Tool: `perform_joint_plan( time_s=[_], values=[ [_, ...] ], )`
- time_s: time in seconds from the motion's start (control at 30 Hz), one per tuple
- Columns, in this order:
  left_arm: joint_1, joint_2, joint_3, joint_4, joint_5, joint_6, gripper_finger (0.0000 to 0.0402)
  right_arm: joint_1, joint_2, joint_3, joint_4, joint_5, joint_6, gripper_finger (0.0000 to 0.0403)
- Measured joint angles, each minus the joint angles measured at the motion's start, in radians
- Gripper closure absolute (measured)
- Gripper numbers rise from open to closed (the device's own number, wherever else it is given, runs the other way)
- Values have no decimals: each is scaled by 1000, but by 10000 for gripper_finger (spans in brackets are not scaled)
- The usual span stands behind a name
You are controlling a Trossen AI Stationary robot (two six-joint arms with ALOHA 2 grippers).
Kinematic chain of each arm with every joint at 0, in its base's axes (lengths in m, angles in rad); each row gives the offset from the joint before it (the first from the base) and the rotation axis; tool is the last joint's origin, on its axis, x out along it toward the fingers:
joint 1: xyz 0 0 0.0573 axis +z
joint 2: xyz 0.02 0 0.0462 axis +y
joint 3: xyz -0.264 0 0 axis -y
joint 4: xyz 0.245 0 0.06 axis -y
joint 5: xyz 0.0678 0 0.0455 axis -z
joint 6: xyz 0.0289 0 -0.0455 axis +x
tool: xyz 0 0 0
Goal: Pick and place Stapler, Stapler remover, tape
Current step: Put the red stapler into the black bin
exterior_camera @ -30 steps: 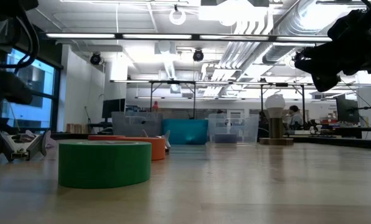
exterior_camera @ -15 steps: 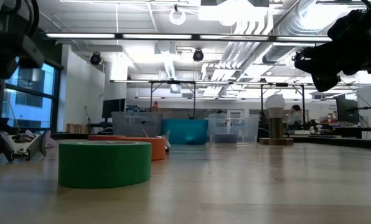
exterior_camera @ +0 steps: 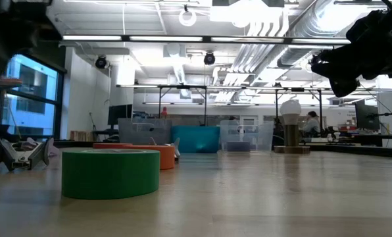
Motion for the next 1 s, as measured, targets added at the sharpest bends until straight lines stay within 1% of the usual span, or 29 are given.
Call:
perform_joint_plan(
  time_s=[0.23, 0.47, 0.73, 1.0],
  values=[
    [156, 0, 6, 3, -11, 207, 206, 0, 0, 0, 0, 0, 0, 249],
    [355, 0, 6, 37, -6, 472, 206, 0, 0, 0, 0, 0, 0, 249],
    [605, 0, 6, 165, 17, 794, 206, 0, 0, 0, 0, 0, 0, 249],
    [817, 0, 6, 249, 68, 1033, 206, 0, 0, 0, 0, 0, 0, 249]
  ],
)
